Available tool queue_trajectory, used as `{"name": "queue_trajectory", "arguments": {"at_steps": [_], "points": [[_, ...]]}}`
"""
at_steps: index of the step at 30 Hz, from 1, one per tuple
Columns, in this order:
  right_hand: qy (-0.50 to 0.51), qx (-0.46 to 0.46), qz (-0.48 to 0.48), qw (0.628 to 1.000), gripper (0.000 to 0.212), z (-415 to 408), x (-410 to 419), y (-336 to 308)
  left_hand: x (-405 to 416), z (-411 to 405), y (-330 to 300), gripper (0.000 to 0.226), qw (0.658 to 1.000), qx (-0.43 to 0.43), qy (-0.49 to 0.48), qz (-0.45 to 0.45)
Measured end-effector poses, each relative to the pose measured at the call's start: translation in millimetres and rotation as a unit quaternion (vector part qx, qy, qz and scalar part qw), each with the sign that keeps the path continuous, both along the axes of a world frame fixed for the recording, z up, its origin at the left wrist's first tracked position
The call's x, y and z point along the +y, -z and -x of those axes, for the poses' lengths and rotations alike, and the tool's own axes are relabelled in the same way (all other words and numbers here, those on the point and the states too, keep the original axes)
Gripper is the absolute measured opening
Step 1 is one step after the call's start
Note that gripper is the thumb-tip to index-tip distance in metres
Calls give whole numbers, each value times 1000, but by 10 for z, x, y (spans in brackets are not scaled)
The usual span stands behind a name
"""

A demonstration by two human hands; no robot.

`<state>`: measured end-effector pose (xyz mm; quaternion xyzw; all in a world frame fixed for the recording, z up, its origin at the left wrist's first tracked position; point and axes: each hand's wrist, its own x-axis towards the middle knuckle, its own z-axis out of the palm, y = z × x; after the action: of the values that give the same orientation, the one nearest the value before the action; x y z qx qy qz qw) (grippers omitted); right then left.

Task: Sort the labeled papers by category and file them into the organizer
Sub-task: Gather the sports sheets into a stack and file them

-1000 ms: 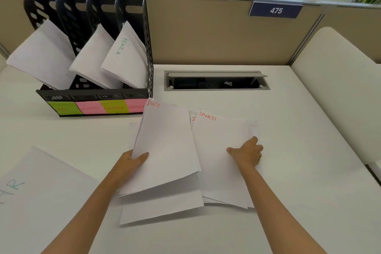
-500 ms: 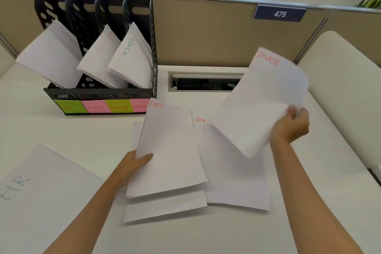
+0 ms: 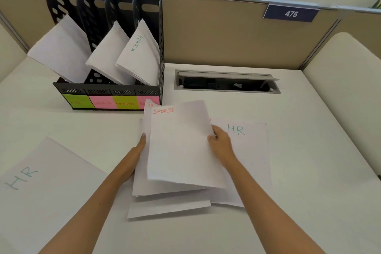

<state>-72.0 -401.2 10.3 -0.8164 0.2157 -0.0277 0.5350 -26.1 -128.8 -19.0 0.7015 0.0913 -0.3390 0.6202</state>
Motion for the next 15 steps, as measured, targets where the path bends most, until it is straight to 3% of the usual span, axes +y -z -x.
{"name": "queue_trajectory", "arguments": {"at_steps": [2,6,9,12,15], "points": [[-24,10,-2,1000,48,16,165,63,3,15,-15,76,1000,-8,10,-13],[-52,20,-32,998,48,4,314,123,12,43,29,57,996,-55,30,-57],[4,12,-50,999,47,17,236,130,19,48,40,46,995,-68,38,-55],[102,-14,30,994,44,84,-12,149,28,50,35,41,995,-68,41,-53],[94,57,181,977,47,182,-277,238,25,44,41,39,996,-62,29,-50]]}}
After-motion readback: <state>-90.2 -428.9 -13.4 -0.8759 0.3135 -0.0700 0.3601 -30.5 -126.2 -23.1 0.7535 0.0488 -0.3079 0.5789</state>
